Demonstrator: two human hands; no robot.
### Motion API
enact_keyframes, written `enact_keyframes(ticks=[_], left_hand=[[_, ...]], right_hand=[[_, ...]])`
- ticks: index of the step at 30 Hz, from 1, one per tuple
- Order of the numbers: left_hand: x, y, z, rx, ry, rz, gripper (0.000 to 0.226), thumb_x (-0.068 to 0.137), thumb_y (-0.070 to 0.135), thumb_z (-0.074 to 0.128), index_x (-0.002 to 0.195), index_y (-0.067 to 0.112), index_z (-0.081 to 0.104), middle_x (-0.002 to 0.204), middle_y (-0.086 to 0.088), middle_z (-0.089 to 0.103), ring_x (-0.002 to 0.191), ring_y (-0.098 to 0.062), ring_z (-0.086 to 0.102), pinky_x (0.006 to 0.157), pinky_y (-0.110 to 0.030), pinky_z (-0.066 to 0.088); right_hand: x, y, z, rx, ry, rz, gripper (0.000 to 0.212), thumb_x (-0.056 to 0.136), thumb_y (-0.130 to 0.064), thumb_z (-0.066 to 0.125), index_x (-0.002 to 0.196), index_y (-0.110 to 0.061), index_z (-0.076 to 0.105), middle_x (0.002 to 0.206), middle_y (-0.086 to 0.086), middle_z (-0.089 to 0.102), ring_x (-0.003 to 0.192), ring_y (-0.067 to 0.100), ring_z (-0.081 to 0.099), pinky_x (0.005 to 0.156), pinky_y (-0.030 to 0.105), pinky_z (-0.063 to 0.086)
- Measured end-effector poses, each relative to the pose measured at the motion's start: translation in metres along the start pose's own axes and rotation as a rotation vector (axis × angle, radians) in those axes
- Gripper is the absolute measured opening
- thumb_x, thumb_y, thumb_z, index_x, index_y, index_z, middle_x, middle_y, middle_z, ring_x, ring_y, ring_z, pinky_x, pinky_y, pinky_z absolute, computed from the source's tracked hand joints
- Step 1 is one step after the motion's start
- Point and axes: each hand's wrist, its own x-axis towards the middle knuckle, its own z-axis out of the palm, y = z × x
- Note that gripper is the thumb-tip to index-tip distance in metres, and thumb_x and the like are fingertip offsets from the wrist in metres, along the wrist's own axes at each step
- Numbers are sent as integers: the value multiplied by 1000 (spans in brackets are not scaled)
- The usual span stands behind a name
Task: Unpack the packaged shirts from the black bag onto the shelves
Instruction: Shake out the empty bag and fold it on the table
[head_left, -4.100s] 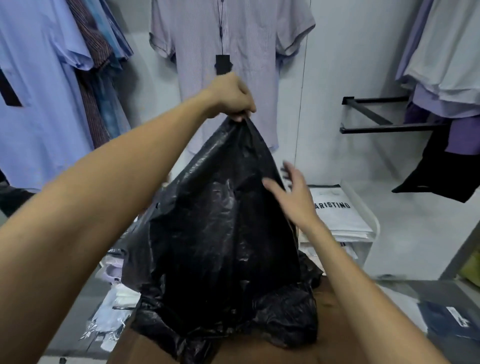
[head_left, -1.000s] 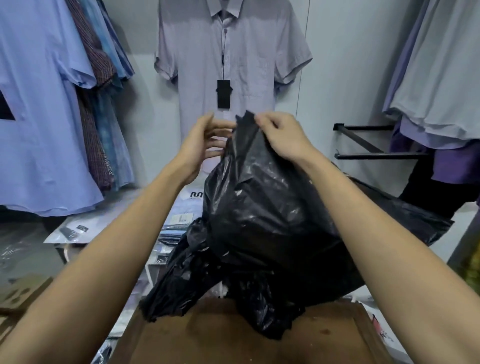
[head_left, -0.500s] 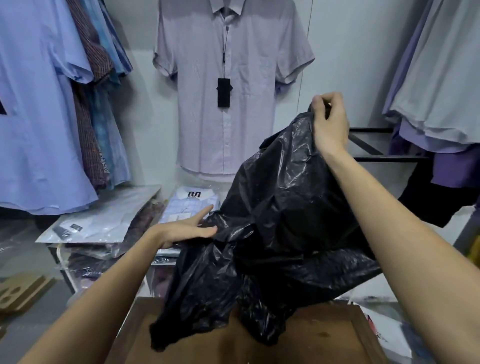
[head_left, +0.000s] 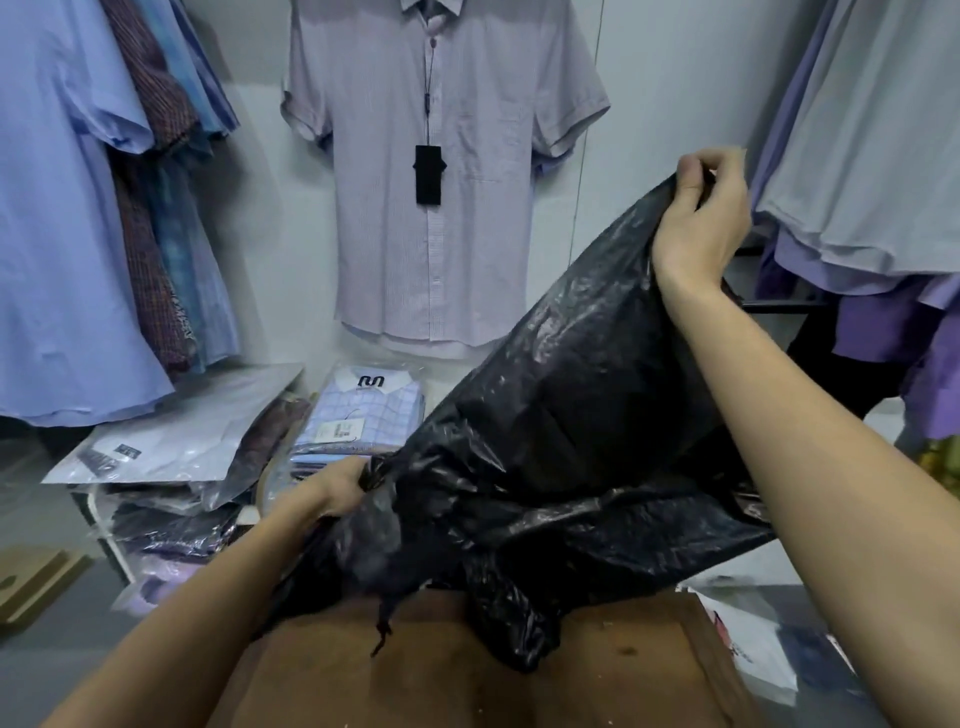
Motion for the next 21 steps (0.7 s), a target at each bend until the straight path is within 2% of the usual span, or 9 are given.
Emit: enact_keyframes(ticks=[2, 5, 7, 9, 10, 13, 16, 19, 21], left_hand=[[1, -2, 1, 115, 116, -87, 27, 104, 14, 53, 127, 4, 62, 139, -20, 59, 128, -29, 56, 98, -35, 40], [4, -15, 4, 37, 195, -179, 47, 95, 33, 64, 135, 10, 59, 135, -21, 63, 122, -34, 60, 98, -37, 46], [18, -49, 6, -214, 167, -265, 98, 61, 61, 81, 143, 16, 51, 134, -16, 64, 118, -31, 63, 103, -42, 49], [34, -85, 14, -494, 169, -358, 161, 25, 74, 89, 160, 17, 21, 152, -17, 47, 132, -34, 54, 112, -49, 42], [25, -82, 14, -554, 168, -377, 171, 22, 79, 88, 162, 19, 10, 159, -15, 37, 139, -35, 47, 115, -51, 38], [-8, -41, 12, -500, 161, -278, 158, 35, 92, 75, 162, 32, 2, 166, -6, 25, 148, -32, 34, 118, -46, 33], [-28, -8, 25, -470, 3, 26, 137, 48, 88, 74, 158, 51, 0, 161, 6, 24, 152, -21, 26, 116, -39, 33], [-33, 10, 53, -557, -10, 261, 122, 64, 47, 91, 158, 47, 14, 158, 9, 36, 141, -1, 42, 115, -29, 37], [-32, 15, 70, -454, 11, 357, 115, 66, 17, 91, 154, 49, 24, 140, 14, 53, 116, 5, 58, 100, -18, 45]], right_hand=[[3, -1, -6, 40, 9, 26, 21, 104, -27, 47, 102, -10, 60, 88, -13, 58, 82, 8, 49, 69, 12, 34], [0, 0, -11, 41, -91, 62, 16, 107, -34, 44, 104, -20, 53, 89, -15, 56, 84, 9, 50, 74, 16, 37], [0, 1, -15, 31, -185, 119, 29, 108, -42, 42, 112, -17, 55, 100, -10, 58, 96, 12, 55, 79, 22, 37], [5, 3, -21, -30, -309, 175, 48, 107, -53, 35, 122, -13, 59, 113, -4, 62, 112, 19, 58, 87, 28, 37], [8, 4, -23, -71, -386, 191, 54, 107, -54, 31, 122, -12, 61, 120, 2, 65, 118, 24, 58, 90, 31, 39], [9, 10, -17, -208, -550, 103, 49, 108, -46, 28, 97, -10, 60, 107, 13, 65, 109, 32, 60, 82, 35, 36], [3, 11, -7, -137, -486, 107, 44, 107, -46, 33, 100, -11, 58, 98, 3, 60, 96, 22, 55, 78, 33, 36], [-6, 4, 3, -93, -390, 67, 28, 110, -35, 38, 102, -12, 52, 100, 2, 57, 95, 18, 50, 79, 32, 34], [-10, -4, 7, -91, -336, 3, 22, 110, -31, 39, 97, -14, 46, 97, 2, 55, 91, 19, 48, 74, 28, 28]])
